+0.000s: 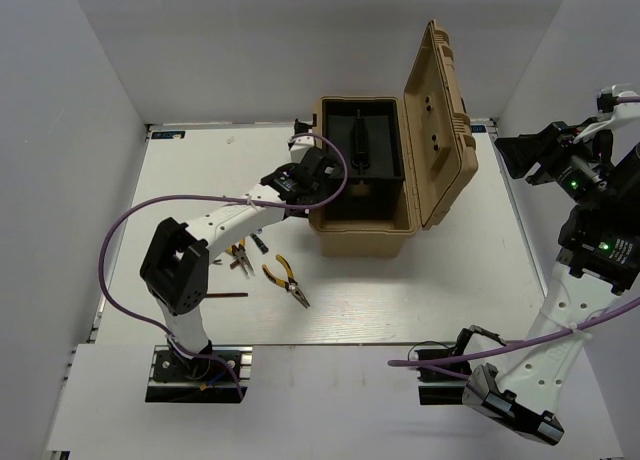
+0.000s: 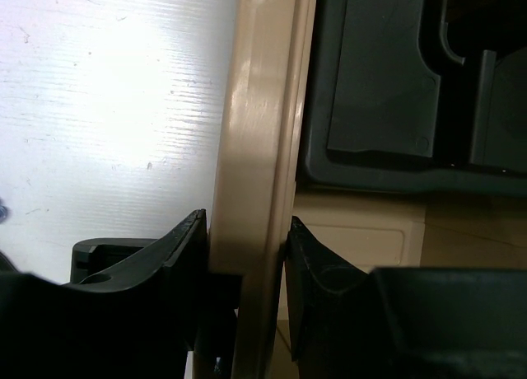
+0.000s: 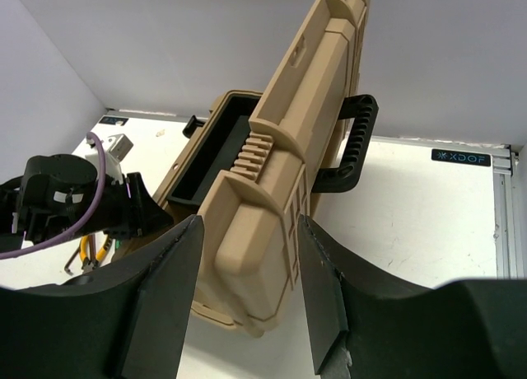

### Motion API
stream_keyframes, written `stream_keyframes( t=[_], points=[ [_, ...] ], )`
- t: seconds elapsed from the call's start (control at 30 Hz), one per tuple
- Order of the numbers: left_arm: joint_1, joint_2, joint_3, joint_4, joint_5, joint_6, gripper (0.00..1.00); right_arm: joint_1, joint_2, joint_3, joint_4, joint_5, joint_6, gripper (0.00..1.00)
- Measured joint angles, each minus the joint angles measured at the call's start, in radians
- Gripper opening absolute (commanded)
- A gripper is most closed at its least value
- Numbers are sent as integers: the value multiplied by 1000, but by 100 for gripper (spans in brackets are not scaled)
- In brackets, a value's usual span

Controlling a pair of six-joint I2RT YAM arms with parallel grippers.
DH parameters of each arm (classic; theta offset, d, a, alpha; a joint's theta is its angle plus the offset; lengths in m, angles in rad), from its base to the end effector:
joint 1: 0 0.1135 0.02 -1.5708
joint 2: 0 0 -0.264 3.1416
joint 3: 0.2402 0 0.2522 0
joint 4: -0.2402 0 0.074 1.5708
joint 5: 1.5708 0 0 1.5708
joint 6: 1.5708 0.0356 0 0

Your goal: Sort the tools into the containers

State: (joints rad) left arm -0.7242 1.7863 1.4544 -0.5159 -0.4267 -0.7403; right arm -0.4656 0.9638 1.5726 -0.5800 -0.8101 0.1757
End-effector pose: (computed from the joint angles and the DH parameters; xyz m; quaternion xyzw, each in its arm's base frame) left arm 0.3079 -0.2527 0.2685 -0.0822 0.9135 -0.0838 0.3895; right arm 0.1318 -0.0374 0.5225 -0.0664 0.6969 0.1765 0.6919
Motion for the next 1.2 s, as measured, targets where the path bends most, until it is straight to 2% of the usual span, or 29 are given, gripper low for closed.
stream_keyframes(
  t=[0.13,0.17,0.23,0.27,0.37,0.5,0.73,1.03,1.13,1.17,1.2],
  points=[
    [-2,1,0,-1,-7,-12,0,0,-1,0,0,0,0,56],
    [-2,2,0,-1,-8,-12,3,0,-1,0,0,0,0,56],
    [-2,2,1,-1,-8,-12,16,0,-2,0,0,0,0,56],
    [-2,2,1,0,-7,-11,35,0,-2,0,0,0,0,56],
    [-2,2,1,1,-8,-7,66,0,-2,0,0,0,0,56],
    [16,22,0,46,-9,-62,81,0,-2,0,0,-1,0,56],
    [13,19,6,63,24,-18,88,0,-8,-11,1,-1,0,56],
    [16,-41,35,-26,21,108,90,0,-13,-17,0,-2,0,57],
    [16,-112,35,-43,18,138,90,0,-16,-17,0,-4,0,61],
    [14,-143,35,-45,15,147,89,0,-18,-17,0,-4,-1,70],
    [13,-175,35,-47,11,157,86,0,-19,-17,0,-5,-1,74]
  ],
)
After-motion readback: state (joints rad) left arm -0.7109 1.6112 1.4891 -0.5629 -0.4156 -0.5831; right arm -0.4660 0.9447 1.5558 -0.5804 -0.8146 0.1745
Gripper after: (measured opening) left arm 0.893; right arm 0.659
